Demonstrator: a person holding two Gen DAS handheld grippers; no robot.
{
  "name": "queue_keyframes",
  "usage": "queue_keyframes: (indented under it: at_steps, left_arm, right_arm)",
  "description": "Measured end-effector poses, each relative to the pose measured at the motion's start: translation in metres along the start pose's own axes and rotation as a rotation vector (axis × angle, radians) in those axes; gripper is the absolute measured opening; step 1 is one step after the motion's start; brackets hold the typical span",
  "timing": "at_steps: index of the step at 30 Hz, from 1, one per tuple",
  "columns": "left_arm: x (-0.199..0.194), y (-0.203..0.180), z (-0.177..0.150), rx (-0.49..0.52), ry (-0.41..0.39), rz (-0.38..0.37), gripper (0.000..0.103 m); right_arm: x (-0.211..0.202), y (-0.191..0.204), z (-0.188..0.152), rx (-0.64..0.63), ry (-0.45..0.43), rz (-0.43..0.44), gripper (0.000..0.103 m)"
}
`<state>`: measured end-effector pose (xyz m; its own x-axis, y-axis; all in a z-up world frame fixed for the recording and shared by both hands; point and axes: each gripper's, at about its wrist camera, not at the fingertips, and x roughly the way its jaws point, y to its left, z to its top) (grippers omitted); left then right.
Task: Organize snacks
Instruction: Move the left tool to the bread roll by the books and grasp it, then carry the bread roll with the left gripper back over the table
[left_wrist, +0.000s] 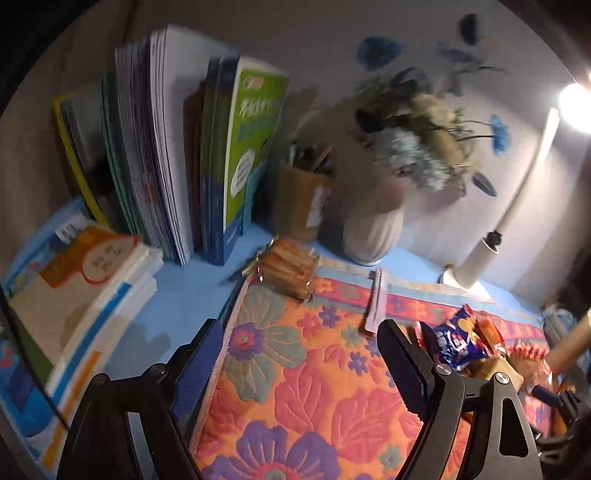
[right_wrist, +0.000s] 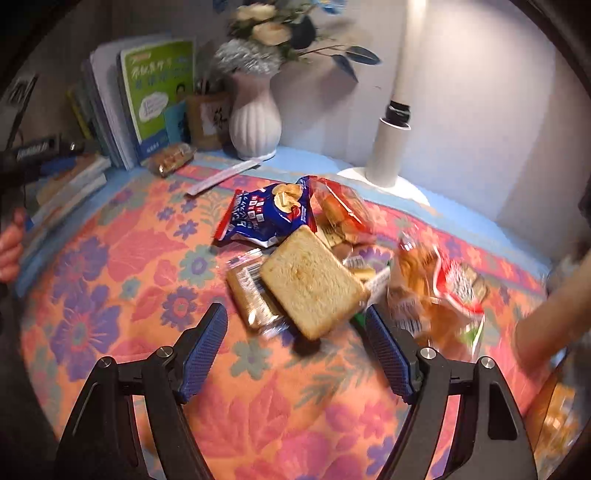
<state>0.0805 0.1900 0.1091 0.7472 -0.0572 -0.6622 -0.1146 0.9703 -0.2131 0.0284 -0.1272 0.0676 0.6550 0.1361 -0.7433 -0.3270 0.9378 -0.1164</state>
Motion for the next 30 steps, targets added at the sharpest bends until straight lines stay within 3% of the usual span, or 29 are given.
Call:
queue_keyframes:
  at_steps: [2,5,9,14,22,24,30]
  left_arm:
    - [0.023,0.006,0.004,-0.027,0.022,-0.007,0.083]
    - [0.052,-0.002,0.011,0.041,0.031,0.028,0.083]
    - [0.093,-0.011,0.026,0.11,0.065,0.054,0.087]
    - [0.145,-0.004,0.042,0.106,0.111,0.099,0.09]
    - [0.177,-0.016,0.034,0.178,0.113,0.146,0.09]
    - [0.179,-0.023,0.031,0.205,0.103,0.149,0.076]
    - [0.174,-0.031,0.027,0.22,0.07,0.146,0.059]
  right_arm:
    - [0.011,0.003,0.004,-0.052,0.006,-0.056,0.077]
    - [0.025,0.0,0.008,-0.095,0.015,-0.106,0.077]
    - [0.041,-0.013,0.011,-0.086,0.04,-0.084,0.077]
    - [0.049,-0.023,0.01,-0.055,0.038,0.024,0.077]
    - [0.055,-0.007,0.002,-0.153,0.012,-0.013,0.082]
    - [0.055,-0.005,0.003,-0.152,0.0,-0.024,0.08]
    - [0.056,-0.009,0.003,-0.134,-0.013,-0.021,0.072]
